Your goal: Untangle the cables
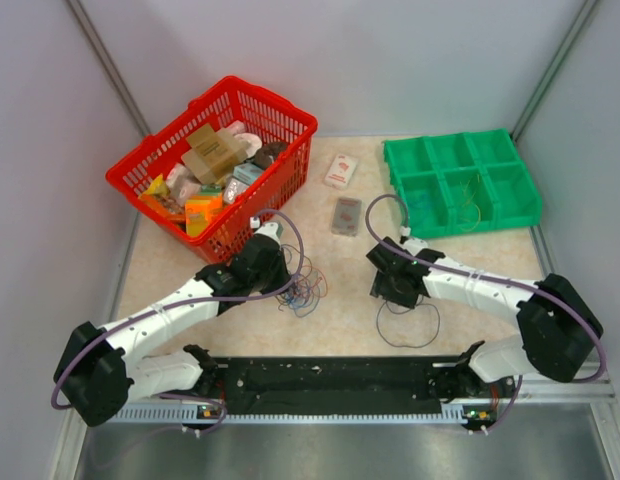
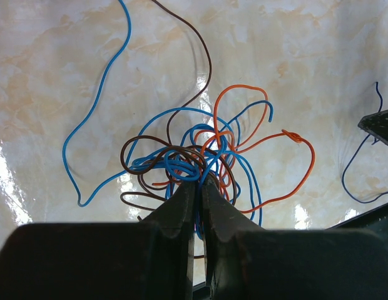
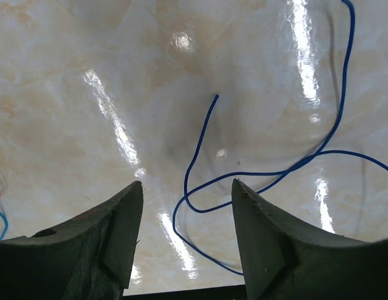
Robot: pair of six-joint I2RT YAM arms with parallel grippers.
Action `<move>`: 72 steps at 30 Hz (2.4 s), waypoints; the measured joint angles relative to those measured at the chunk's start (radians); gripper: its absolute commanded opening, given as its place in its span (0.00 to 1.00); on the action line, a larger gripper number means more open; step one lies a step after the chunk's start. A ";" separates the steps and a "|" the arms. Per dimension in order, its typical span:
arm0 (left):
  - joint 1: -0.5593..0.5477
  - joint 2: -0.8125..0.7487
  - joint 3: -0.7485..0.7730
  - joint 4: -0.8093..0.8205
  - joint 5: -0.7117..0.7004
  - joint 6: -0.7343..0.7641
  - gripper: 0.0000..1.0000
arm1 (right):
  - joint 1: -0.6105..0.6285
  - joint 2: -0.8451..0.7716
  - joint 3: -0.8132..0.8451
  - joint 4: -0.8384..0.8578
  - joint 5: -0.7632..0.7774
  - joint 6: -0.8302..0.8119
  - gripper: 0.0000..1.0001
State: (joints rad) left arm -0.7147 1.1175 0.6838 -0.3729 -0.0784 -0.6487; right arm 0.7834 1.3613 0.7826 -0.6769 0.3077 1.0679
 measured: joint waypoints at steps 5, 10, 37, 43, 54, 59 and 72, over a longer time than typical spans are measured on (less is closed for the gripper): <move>0.000 0.000 0.000 0.002 0.007 0.000 0.10 | 0.000 0.055 -0.004 0.042 -0.035 0.021 0.45; 0.000 0.000 0.000 0.002 0.008 0.000 0.10 | 0.000 0.072 -0.010 0.074 -0.045 0.042 0.17; 0.000 -0.014 -0.009 0.037 0.053 0.024 0.10 | -0.744 -0.310 0.391 0.171 -0.118 -0.398 0.00; 0.001 -0.014 -0.028 0.071 0.109 0.039 0.10 | -0.869 -0.160 0.614 0.188 -0.220 -0.418 0.00; 0.001 0.000 -0.041 0.108 0.149 0.053 0.10 | -0.692 -0.183 0.401 0.135 -0.651 -0.520 0.00; 0.001 0.024 -0.041 0.109 0.166 0.053 0.10 | -0.680 -0.269 0.269 0.170 -0.756 -0.496 0.00; 0.001 0.050 -0.040 0.114 0.195 0.023 0.11 | -0.310 -0.177 0.167 0.288 -0.701 -0.453 0.00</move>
State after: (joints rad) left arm -0.7139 1.1671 0.6441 -0.2588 0.1162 -0.6254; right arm 0.4736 1.1839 0.9493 -0.3889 -0.3935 0.6151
